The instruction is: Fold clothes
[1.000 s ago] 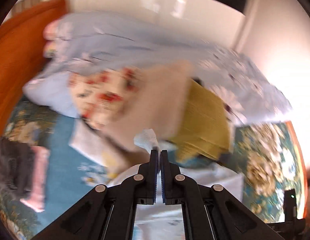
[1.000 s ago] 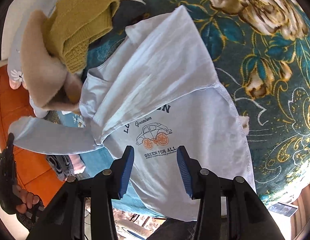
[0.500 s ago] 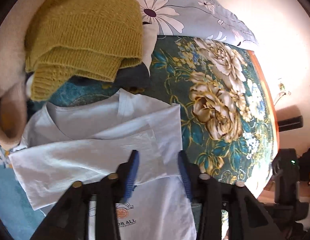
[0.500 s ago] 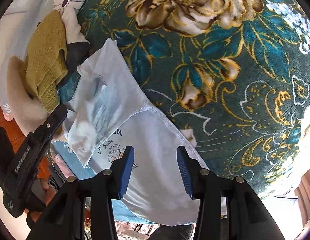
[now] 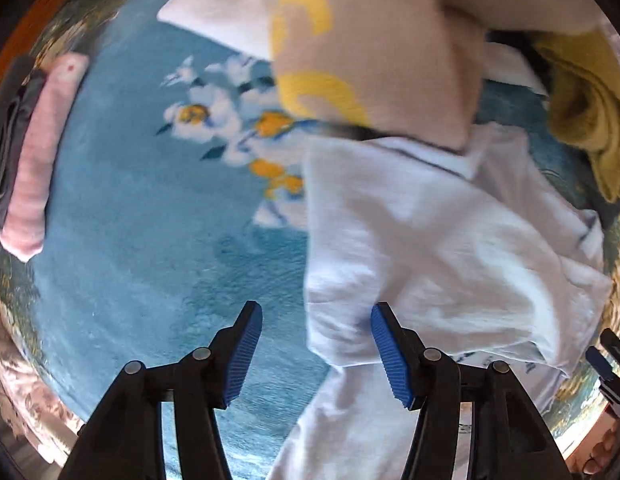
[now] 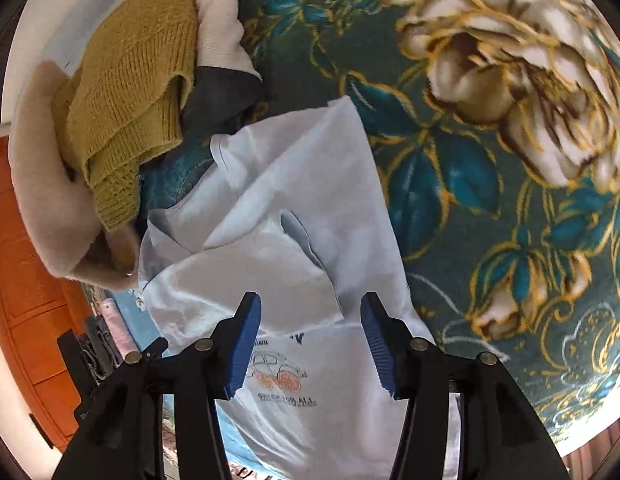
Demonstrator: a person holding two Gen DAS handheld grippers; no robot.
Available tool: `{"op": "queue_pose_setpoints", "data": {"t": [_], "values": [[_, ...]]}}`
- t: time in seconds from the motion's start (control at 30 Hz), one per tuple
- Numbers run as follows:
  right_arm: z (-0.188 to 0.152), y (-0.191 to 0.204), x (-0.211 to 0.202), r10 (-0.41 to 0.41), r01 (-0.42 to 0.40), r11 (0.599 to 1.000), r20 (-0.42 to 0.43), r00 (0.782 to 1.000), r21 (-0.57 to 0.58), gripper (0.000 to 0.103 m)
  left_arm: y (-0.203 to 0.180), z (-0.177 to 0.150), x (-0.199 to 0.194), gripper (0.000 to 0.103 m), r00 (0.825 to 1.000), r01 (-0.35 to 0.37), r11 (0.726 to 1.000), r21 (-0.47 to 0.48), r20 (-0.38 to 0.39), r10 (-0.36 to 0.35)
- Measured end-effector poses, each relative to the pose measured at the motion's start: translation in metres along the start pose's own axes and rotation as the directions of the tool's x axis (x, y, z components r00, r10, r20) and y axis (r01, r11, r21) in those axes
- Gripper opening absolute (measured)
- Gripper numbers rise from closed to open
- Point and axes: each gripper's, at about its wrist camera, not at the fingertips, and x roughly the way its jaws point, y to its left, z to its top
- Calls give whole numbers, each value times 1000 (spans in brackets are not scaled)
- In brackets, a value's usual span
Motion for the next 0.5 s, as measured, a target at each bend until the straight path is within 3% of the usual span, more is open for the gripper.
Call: {"op": "queue_pose_setpoints", "data": {"t": [0.27, 0.33, 0.4, 0.5], "values": [[31, 33, 31, -129, 128, 983, 7, 992, -132, 53, 2, -11, 10, 61, 999, 28, 998, -60, -36, -30], [30, 35, 37, -145, 142, 980, -10, 989, -138, 43, -1, -13, 9, 61, 998, 42, 997, -67, -34, -44], [26, 37, 38, -151, 146, 978, -19, 988, -150, 5, -4, -15, 6, 61, 998, 58, 996, -64, -27, -60], [18, 41, 30, -137, 134, 974, -4, 991, -184, 2, -7, -18, 1, 61, 995, 101, 993, -61, -11, -102]]}}
